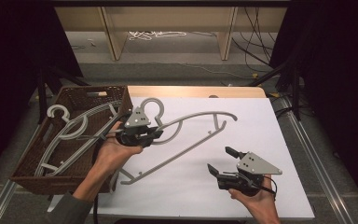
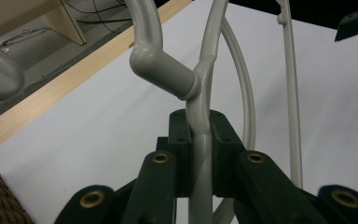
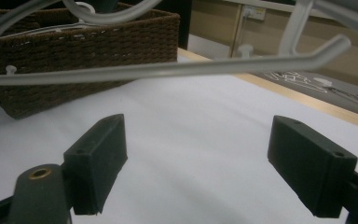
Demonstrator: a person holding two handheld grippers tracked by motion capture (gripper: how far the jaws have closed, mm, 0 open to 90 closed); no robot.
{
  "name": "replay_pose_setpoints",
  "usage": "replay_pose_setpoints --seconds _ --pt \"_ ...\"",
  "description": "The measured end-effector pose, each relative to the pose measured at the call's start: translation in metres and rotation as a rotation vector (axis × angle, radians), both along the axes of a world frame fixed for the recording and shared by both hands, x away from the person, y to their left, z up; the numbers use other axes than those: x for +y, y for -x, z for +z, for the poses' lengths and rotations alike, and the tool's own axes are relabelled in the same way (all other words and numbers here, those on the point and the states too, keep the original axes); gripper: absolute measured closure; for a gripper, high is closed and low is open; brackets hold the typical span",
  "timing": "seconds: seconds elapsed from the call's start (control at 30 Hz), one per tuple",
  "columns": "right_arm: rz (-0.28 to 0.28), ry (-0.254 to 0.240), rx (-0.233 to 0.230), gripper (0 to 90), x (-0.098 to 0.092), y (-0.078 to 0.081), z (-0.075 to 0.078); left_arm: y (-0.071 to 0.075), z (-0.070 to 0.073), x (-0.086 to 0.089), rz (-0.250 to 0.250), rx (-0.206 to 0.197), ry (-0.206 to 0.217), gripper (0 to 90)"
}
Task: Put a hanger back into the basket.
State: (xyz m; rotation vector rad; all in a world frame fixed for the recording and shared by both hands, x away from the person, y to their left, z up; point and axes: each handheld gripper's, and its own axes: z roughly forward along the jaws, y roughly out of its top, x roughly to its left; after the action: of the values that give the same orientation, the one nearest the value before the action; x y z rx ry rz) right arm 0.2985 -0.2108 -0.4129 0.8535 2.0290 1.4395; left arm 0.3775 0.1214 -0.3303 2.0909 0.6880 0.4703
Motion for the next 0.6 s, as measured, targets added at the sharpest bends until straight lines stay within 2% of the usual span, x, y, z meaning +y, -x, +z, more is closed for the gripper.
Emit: replay_pose_setpoints --seconds 0.03,0.07,0.1,0.2,0.23,0.27,0.33,0.37,0.53,0.57,0.6 --pt "0.008 -0.022 0.002 20.2 0.000 0.000 -0.001 0.000 0.002 0.001 -0.002 -0.003 -0.001 81.3" --pt "0.004 -0.008 -0.015 20.0 -0.001 -0.001 -0.002 -0.001 0.005 0.002 -0.001 0.005 -0.002 81.3" --pt "-0.006 -0.001 -0.009 19.6 -0.002 -0.001 -0.002 -0.001 0.007 0.003 -0.002 0.005 0.009 81.3" --pt "-0.013 -0.024 -0.020 18.8 -0.001 -0.001 -0.005 -0.003 0.013 0.007 -0.001 0.008 0.017 81.3" --pt "-0.019 -0.017 0.007 18.8 -0.001 0.001 -0.004 -0.003 0.016 0.009 0.002 0.006 0.014 81.3" --pt "-0.012 -0.018 0.008 18.8 -0.001 0.002 -0.003 -0.004 0.019 0.012 0.007 0.009 0.014 81.3" --pt "-0.013 -0.023 -0.024 18.8 -0.001 0.001 -0.004 -0.006 0.025 0.017 0.015 0.006 0.023 81.3" --pt "-0.007 -0.026 -0.022 18.8 -0.001 0.001 -0.004 -0.007 0.028 0.020 0.017 0.004 0.025 81.3" --pt "-0.015 -0.010 -0.021 18.9 -0.001 0.001 -0.004 -0.012 0.045 0.040 0.063 -0.011 0.009 81.3" --pt "-0.013 -0.010 -0.002 19.0 0.000 0.002 -0.005 -0.014 0.047 0.044 0.071 -0.021 0.008 81.3" --pt "-0.004 -0.010 -0.014 19.0 0.000 0.001 -0.005 -0.015 0.049 0.049 0.085 -0.029 -0.002 81.3"
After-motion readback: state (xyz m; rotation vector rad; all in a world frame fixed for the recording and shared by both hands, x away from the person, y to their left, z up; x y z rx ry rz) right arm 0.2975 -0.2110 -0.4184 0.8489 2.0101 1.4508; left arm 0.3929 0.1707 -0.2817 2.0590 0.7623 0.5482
